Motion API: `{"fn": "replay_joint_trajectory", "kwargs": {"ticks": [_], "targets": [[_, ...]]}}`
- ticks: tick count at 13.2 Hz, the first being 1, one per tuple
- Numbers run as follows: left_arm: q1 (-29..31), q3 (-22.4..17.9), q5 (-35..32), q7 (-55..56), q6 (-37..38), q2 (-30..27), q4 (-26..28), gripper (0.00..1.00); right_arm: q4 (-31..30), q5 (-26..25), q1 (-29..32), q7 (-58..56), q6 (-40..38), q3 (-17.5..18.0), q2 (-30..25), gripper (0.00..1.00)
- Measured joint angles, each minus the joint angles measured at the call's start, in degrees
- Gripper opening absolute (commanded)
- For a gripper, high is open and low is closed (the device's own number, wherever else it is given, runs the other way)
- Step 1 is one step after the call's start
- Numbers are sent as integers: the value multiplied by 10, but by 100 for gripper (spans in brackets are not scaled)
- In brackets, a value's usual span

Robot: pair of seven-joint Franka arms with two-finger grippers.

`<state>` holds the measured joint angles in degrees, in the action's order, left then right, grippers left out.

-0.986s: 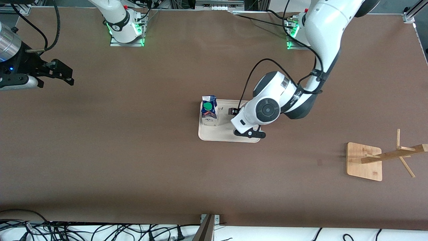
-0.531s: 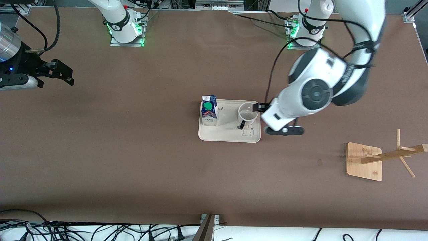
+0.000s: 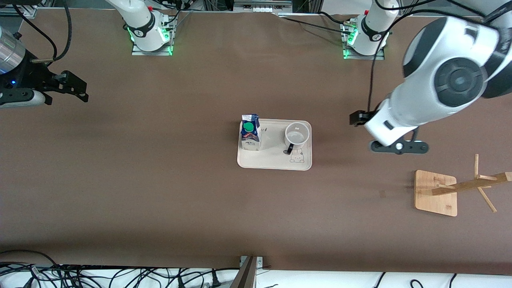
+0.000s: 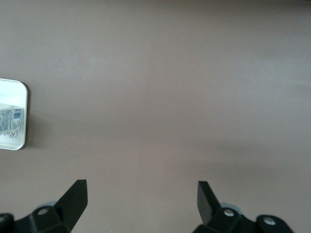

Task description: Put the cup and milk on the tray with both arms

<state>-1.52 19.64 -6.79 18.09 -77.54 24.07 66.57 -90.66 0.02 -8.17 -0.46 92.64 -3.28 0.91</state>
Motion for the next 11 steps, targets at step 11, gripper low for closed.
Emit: {"fn": "replay_joint_trajectory", "kwargs": {"ticks": [11], "targets": [[10, -179, 81, -146, -196, -258, 341, 100, 0, 0, 0, 0, 0, 0, 0, 100]]}}
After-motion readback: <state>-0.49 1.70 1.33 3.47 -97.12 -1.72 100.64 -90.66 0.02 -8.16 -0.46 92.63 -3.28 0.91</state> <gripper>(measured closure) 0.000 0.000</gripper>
